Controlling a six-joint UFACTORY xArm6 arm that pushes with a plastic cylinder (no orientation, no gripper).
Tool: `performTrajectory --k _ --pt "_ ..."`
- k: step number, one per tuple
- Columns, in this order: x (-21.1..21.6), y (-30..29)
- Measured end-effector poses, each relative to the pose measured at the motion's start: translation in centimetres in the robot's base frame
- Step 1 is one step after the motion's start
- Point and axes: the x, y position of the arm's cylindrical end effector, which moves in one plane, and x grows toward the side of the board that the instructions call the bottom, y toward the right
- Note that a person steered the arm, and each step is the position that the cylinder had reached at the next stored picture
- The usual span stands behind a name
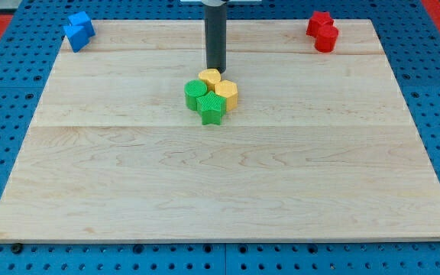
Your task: Push red circle to the group of blocks
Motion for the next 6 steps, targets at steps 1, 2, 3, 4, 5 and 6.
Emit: performTrajectory --k 1,2,3,4,5,6 --pt "0.1 0.0" --pt "-1.0 0.1" --pt "-1.7 5.5" --pt "-1.4 13.1" --pt "-1.6 22.1" --pt "-4.5 27.6"
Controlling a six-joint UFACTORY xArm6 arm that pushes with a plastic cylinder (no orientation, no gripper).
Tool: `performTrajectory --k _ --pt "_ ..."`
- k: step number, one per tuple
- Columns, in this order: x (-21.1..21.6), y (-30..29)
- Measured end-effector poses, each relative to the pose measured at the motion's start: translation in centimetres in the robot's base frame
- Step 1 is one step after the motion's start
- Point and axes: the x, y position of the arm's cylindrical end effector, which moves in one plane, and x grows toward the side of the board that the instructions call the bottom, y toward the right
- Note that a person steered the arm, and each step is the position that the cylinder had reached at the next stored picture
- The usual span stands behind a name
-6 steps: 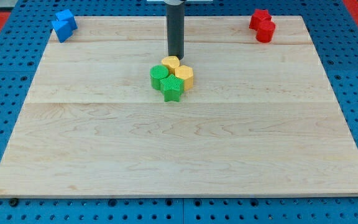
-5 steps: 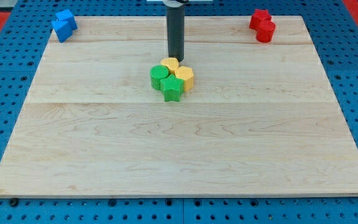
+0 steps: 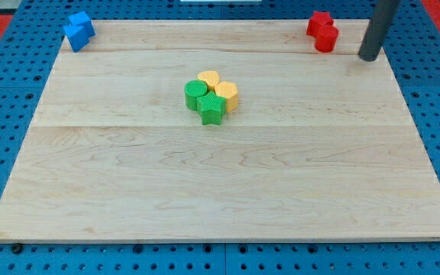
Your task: Push red circle to the group of blocks
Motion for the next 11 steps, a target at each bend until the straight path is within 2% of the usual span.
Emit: performTrajectory --k 2,4,9,10,11 --pt "-3.2 -0.7" --pt "-2.7 -10.8" --pt "-2.7 -11.6" --pt "-4.0 -13.8" --pt "-4.4 -19.1"
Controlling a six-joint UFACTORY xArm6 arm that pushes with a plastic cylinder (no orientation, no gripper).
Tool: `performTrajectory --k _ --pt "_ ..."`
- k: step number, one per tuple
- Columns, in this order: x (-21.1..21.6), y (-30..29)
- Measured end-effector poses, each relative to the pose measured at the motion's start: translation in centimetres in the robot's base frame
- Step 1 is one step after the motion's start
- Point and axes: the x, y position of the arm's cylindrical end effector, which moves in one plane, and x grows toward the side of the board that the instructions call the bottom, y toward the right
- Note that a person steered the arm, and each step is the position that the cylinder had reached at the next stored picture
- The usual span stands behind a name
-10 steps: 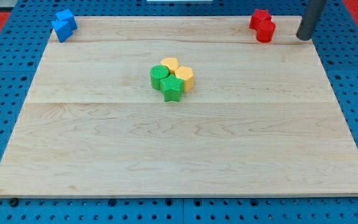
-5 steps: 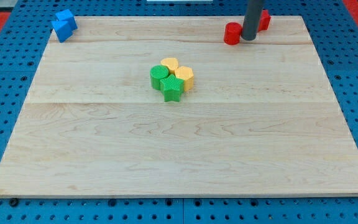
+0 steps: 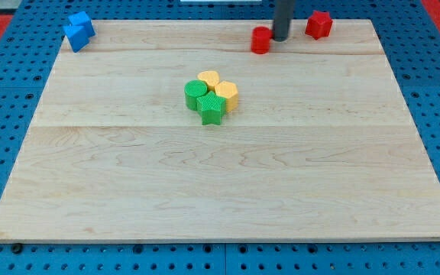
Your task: Push red circle to the group of blocks
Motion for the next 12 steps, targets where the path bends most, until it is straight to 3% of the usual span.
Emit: performTrajectory --k 1,3,5,6,8,10,12 --pt "0.0 -6.1" --pt "-2.9 -8.0" --pt "4.0 -12.4" --pt "5.2 -13.2" --pt "-0.2 -10.8" --pt "1.8 -9.4" --pt "5.1 -16.9"
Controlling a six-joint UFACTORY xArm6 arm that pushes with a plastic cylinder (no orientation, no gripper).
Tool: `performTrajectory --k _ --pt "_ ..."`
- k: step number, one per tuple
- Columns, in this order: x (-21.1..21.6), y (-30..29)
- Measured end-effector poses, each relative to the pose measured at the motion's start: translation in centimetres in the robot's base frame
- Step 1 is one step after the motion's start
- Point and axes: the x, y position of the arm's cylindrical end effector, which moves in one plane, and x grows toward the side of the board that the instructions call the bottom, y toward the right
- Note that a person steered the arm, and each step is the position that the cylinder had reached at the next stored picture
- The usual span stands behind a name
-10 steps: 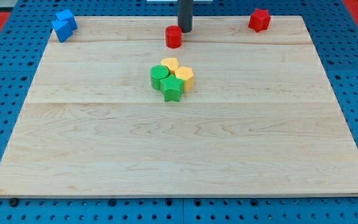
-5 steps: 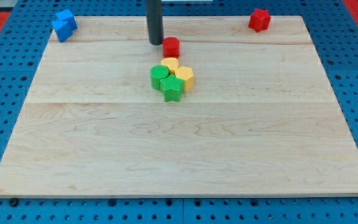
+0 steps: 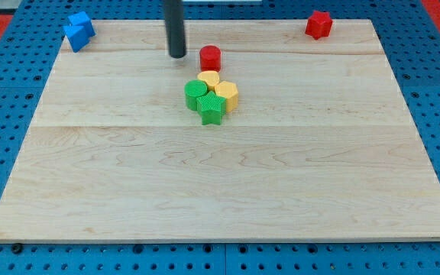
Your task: Push red circle to the group of blocks
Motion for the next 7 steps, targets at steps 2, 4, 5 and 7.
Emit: performTrajectory --k 2,4,5,7 --pt "-4.4 0.8" --pt "-4.0 6.4" --pt "-2.4 6.4" --pt "-0.7 6.4"
